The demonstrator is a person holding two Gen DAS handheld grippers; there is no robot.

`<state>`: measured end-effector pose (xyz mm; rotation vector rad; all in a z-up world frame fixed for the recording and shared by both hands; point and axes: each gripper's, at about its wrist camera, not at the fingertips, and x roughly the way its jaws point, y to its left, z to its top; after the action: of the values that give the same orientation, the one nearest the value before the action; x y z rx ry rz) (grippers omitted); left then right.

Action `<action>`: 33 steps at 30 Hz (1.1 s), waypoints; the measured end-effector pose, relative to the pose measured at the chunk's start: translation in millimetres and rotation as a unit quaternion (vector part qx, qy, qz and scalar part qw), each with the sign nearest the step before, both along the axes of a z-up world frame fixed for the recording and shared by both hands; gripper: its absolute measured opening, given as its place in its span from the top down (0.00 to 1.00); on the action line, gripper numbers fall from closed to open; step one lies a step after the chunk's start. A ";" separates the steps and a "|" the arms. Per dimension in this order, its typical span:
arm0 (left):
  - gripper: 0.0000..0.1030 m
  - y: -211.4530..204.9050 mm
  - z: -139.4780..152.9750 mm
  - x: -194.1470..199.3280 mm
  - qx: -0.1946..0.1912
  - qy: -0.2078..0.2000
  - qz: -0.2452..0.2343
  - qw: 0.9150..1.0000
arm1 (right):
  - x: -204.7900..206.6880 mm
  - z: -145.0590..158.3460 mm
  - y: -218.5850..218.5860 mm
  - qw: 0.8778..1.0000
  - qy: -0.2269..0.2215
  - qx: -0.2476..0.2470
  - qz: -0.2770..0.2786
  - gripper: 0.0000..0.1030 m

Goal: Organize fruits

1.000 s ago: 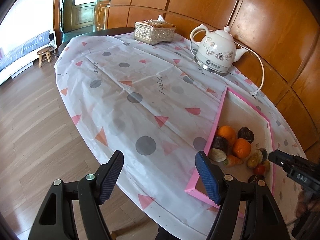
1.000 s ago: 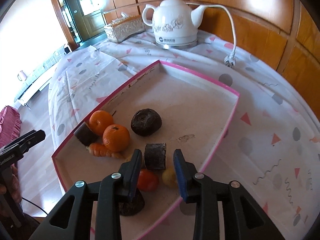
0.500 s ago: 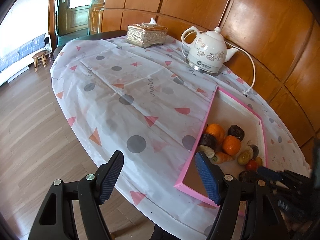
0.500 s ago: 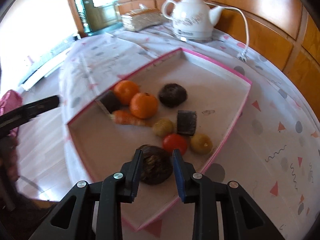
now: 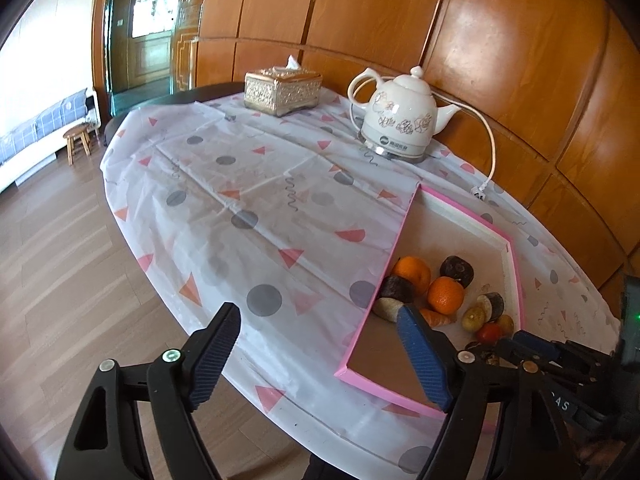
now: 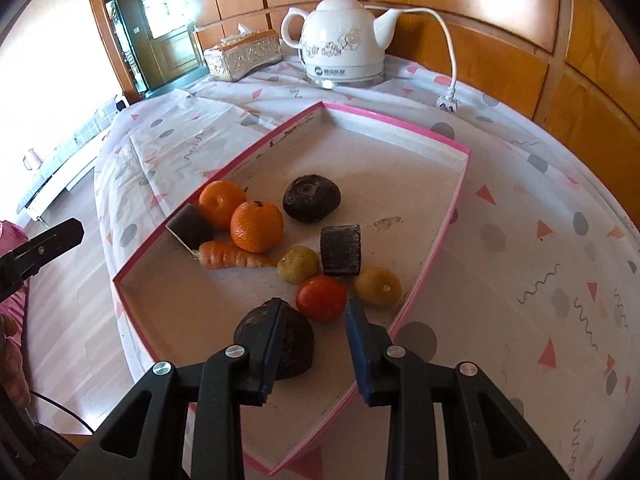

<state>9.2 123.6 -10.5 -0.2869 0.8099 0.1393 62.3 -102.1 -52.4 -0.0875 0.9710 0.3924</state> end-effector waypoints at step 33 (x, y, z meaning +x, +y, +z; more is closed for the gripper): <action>0.00 -64.2 29.6 -20.1 0.084 -0.060 -0.054 0.993 | -68.6 24.3 -37.5 0.987 -0.089 0.003 -0.131 0.55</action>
<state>-11.0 59.4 19.1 -0.0905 0.6880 0.0866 -6.3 -139.5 -28.1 0.0115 0.7926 0.1416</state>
